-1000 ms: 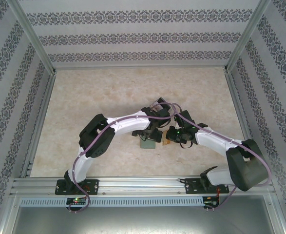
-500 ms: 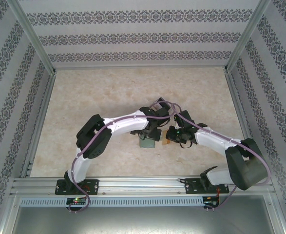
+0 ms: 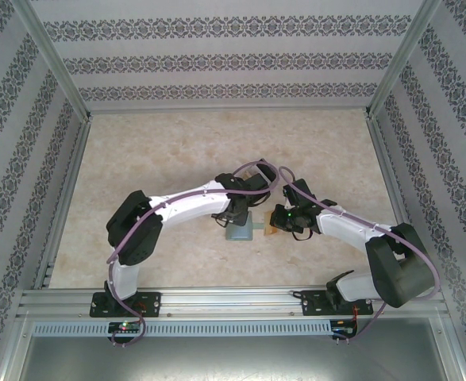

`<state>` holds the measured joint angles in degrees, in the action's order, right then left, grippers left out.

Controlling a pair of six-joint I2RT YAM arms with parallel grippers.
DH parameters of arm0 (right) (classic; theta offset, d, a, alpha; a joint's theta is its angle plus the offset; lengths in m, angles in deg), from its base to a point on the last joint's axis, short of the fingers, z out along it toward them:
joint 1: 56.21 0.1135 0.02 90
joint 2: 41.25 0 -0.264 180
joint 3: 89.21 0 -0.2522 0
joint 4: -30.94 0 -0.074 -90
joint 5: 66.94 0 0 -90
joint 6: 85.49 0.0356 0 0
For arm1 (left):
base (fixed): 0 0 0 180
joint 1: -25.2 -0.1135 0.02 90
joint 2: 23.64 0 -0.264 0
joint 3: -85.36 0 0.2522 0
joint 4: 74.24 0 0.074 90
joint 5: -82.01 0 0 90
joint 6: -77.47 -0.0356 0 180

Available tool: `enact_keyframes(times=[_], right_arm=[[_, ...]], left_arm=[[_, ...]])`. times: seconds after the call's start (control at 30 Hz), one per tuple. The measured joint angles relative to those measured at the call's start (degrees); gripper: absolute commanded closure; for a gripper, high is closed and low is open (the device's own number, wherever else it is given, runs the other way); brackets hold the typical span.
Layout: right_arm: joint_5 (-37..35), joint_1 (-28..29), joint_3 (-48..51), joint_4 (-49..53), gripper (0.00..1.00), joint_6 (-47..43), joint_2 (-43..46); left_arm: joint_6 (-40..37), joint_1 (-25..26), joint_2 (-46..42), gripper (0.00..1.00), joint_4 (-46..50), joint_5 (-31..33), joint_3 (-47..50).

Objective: Put the credit cards into the card holder
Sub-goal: Open the card holder at the center of the table.

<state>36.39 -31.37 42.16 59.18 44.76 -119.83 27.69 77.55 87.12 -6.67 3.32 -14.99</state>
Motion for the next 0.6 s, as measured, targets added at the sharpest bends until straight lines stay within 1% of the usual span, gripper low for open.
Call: enact_keyframes(times=[0.07, 0.23, 0.3, 0.4, 0.5, 0.6], right_arm=[[0.0, 0.0, -0.11, 0.07, 0.9, 0.0, -0.02], [0.09, 0.0, -0.57, 0.35, 0.9, -0.13, -0.02], [0.5, 0.0, -0.94, 0.46, 0.9, -0.2, 0.07], [0.85, 0.0, -1.14, 0.72, 0.9, -0.24, 1.51], [0.87, 0.02, -1.18, 1.6, 0.89, -0.42, 4.42], [0.87, 0.04, -1.88, 2.67, 0.89, -0.39, 8.31]], left_arm=[[0.0, -0.35, -1.68, 0.8, -0.22, 0.17, 1.9], [0.0, -1.51, -5.81, 0.98, -2.97, -1.05, 7.45], [0.15, -2.34, -7.61, 1.0, -5.97, -2.58, 10.38], [0.33, -4.15, -10.82, 1.0, -11.32, -6.01, 15.93], [0.74, -6.1, -13.77, 1.0, -16.74, -9.77, 20.98], [1.4, -7.3, -15.98, 1.0, -20.61, -12.39, 24.0]])
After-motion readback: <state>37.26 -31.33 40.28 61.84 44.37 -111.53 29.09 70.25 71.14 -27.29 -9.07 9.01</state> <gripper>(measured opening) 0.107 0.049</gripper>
